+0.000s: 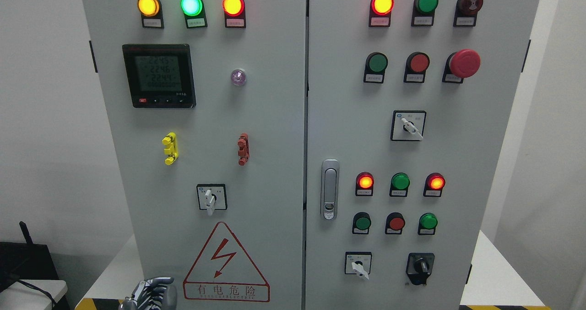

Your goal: Turn on light switch 1

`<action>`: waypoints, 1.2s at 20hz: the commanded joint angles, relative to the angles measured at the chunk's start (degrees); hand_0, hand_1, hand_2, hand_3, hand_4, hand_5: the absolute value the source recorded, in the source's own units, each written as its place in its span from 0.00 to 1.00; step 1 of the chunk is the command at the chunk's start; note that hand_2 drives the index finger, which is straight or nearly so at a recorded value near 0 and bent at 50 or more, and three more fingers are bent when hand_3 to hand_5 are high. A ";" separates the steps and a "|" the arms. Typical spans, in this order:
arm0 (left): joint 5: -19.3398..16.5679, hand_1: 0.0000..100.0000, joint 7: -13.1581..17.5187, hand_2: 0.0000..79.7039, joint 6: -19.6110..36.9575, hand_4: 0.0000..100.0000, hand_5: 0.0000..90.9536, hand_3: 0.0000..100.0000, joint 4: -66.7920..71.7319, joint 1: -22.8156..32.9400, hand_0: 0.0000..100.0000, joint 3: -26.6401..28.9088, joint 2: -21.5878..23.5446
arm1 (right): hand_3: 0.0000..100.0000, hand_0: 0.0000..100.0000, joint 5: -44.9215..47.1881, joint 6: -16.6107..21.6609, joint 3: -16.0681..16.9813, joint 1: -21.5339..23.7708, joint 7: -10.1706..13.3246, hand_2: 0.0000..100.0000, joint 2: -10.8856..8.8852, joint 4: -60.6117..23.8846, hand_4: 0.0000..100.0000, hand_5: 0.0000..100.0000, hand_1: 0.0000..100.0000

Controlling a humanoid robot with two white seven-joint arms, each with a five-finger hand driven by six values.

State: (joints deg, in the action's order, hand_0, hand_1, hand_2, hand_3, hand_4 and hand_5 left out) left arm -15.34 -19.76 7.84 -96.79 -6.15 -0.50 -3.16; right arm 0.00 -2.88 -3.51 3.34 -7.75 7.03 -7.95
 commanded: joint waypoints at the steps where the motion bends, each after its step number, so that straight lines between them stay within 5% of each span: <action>1: -2.33 0.25 -1.69 0.60 -2.38 0.79 0.88 0.72 -2.44 -1.32 0.01 -8.03 -1.59 | 0.00 0.12 0.97 -0.02 0.00 0.00 -0.16 0.00 0.00 -0.04 0.00 0.00 0.39; 24: -3.29 0.31 -11.97 0.68 -16.54 0.83 0.92 0.78 -3.49 -6.86 0.03 -12.68 -2.55 | 0.00 0.12 1.05 -0.02 0.00 0.00 -0.16 0.00 0.00 0.04 0.00 0.00 0.39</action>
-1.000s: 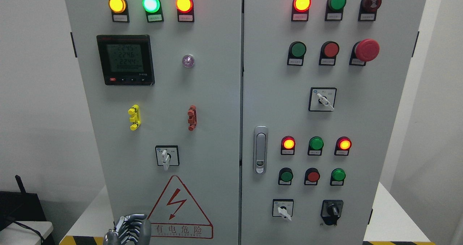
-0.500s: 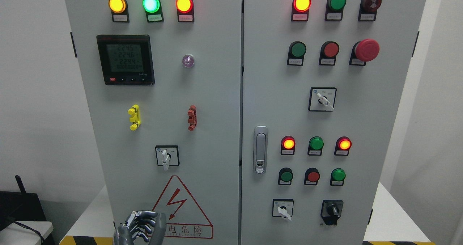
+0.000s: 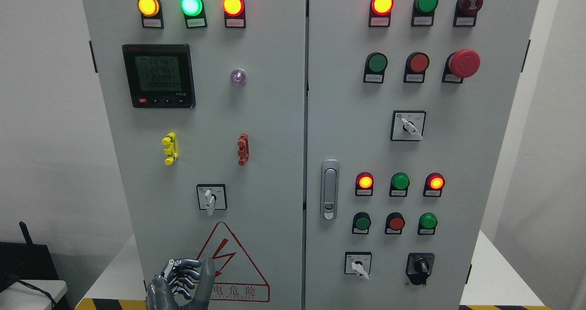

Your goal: Turn on light switch 1

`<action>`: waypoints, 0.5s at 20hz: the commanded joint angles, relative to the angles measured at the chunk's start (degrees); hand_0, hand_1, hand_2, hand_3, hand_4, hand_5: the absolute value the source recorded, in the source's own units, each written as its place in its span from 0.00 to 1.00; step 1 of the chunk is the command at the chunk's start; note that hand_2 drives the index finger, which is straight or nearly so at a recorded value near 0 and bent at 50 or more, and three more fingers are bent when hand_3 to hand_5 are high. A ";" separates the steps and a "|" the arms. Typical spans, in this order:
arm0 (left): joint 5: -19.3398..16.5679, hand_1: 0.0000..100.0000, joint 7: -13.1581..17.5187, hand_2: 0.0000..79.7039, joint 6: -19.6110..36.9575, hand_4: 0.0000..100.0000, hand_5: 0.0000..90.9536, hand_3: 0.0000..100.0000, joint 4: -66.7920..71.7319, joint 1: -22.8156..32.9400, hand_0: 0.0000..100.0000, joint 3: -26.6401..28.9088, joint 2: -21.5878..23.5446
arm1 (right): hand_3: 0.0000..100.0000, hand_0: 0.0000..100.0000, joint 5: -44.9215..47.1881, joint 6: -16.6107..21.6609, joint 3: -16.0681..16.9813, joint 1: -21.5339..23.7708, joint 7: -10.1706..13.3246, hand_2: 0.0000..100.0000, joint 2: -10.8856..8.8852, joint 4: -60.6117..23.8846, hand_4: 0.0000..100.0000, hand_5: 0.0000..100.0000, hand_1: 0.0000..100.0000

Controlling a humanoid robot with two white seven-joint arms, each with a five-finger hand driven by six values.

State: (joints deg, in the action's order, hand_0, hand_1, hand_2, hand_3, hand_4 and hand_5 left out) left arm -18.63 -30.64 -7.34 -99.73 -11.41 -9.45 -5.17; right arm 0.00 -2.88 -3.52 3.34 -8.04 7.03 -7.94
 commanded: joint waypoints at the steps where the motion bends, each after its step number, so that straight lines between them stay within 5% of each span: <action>1: 0.00 0.30 -1.18 0.68 -1.53 0.83 0.92 0.78 -0.55 -1.86 0.03 -3.83 -0.54 | 0.00 0.12 1.06 -0.02 0.00 0.00 0.22 0.00 0.00 0.03 0.00 0.00 0.39; 10: 4.30 0.29 -1.27 0.68 -4.87 0.86 0.95 0.78 -0.29 -4.85 0.05 -3.65 -0.89 | 0.00 0.12 1.06 -0.02 0.00 0.00 0.22 0.00 0.00 -0.06 0.00 0.00 0.39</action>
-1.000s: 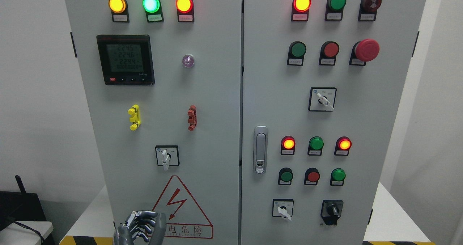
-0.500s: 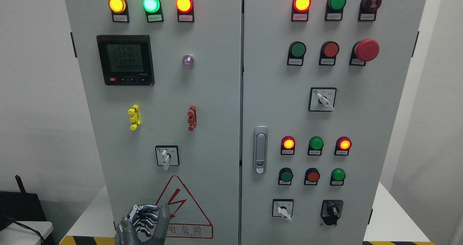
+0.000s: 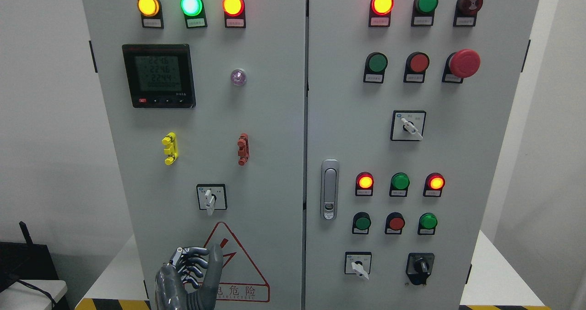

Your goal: Turn on light switch 1

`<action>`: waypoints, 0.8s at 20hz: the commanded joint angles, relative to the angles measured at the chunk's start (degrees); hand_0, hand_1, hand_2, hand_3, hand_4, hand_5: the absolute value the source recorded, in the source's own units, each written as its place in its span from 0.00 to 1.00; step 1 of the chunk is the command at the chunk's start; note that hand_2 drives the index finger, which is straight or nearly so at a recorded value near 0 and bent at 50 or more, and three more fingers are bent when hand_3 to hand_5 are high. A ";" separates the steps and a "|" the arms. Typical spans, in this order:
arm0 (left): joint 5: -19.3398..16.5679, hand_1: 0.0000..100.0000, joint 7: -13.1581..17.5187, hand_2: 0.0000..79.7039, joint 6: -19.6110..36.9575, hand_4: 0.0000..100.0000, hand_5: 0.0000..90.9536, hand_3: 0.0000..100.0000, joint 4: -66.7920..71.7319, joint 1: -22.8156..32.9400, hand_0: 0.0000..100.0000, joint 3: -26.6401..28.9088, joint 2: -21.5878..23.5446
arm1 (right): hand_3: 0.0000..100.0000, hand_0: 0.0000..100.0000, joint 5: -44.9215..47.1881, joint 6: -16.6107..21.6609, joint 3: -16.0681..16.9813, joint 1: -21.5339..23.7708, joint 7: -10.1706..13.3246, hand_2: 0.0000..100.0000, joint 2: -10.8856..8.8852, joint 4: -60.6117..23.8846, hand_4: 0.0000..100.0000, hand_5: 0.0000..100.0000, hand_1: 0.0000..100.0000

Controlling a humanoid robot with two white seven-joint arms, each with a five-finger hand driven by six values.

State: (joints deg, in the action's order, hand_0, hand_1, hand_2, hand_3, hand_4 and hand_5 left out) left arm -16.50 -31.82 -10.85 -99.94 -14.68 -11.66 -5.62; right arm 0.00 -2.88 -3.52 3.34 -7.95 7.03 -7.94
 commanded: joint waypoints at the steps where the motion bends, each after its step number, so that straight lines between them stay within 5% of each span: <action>1: 2.09 0.29 -0.08 0.68 -1.37 0.86 0.95 0.78 -0.16 -1.66 0.05 -1.52 -0.44 | 0.00 0.12 0.97 -0.02 0.00 0.00 0.13 0.00 0.00 0.03 0.00 0.00 0.39; 16: 2.17 0.42 -1.75 0.67 -6.64 0.88 0.96 0.80 0.01 -6.58 0.07 -1.26 -0.88 | 0.00 0.12 1.06 -0.02 0.00 0.00 0.13 0.00 0.00 -0.06 0.00 0.00 0.39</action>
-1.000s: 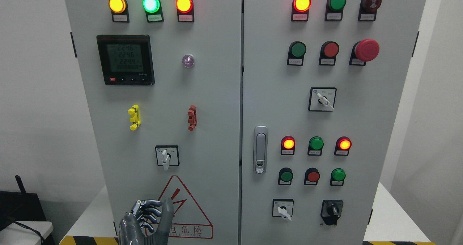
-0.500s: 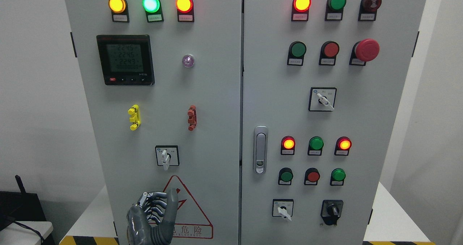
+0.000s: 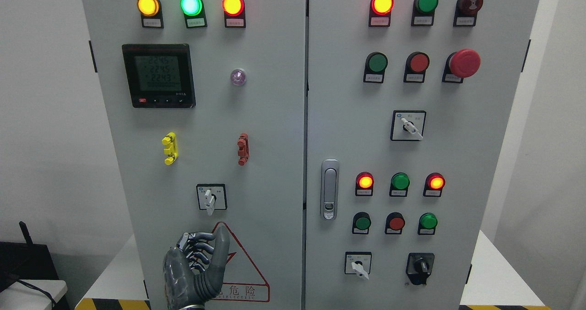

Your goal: Turn on light switch 1

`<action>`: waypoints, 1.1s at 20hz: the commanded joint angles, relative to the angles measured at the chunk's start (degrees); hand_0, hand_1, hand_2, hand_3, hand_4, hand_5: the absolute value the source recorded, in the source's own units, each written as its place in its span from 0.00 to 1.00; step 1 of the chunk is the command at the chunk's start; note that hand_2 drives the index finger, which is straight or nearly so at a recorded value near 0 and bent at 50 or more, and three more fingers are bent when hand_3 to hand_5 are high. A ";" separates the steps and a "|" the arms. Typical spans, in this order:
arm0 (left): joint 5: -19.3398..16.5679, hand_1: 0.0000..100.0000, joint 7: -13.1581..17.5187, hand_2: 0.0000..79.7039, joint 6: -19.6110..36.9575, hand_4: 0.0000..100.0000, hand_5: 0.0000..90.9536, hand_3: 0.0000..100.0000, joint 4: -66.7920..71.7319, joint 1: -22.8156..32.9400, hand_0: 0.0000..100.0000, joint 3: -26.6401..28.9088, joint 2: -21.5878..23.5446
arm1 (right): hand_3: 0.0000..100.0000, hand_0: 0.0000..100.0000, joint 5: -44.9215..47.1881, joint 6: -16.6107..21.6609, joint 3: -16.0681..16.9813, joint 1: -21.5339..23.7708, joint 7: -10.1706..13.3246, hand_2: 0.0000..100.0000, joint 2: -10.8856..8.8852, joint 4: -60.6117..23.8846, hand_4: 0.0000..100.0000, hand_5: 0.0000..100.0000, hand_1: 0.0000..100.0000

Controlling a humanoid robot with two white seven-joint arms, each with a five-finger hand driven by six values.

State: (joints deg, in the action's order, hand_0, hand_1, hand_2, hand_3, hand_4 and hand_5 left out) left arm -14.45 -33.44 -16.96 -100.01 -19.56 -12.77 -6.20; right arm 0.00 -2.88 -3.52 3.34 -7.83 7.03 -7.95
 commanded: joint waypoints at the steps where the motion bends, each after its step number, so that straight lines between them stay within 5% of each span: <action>1: 0.13 0.43 -0.22 0.67 -0.53 0.88 0.96 0.80 -0.01 -1.71 0.08 -0.15 -0.30 | 0.00 0.12 0.97 -0.02 0.00 0.00 0.01 0.00 0.00 0.04 0.00 0.00 0.39; 9: 0.21 0.43 -2.15 0.67 -1.23 0.88 0.96 0.79 -0.10 -1.97 0.17 0.29 -0.39 | 0.00 0.12 1.06 -0.02 0.00 0.00 0.01 0.00 0.00 0.04 0.00 0.00 0.39; 22: 0.22 0.42 -2.24 0.65 -2.20 0.88 0.96 0.79 0.08 -3.29 0.13 0.37 -0.39 | 0.00 0.12 1.06 -0.02 0.00 0.00 -0.08 0.00 0.00 0.04 0.00 0.00 0.39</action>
State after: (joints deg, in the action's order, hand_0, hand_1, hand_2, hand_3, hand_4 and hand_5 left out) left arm -14.25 -35.66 -19.14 -100.00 -22.55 -12.52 -6.54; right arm 0.00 -2.88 -3.52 3.34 -7.71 7.03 -7.96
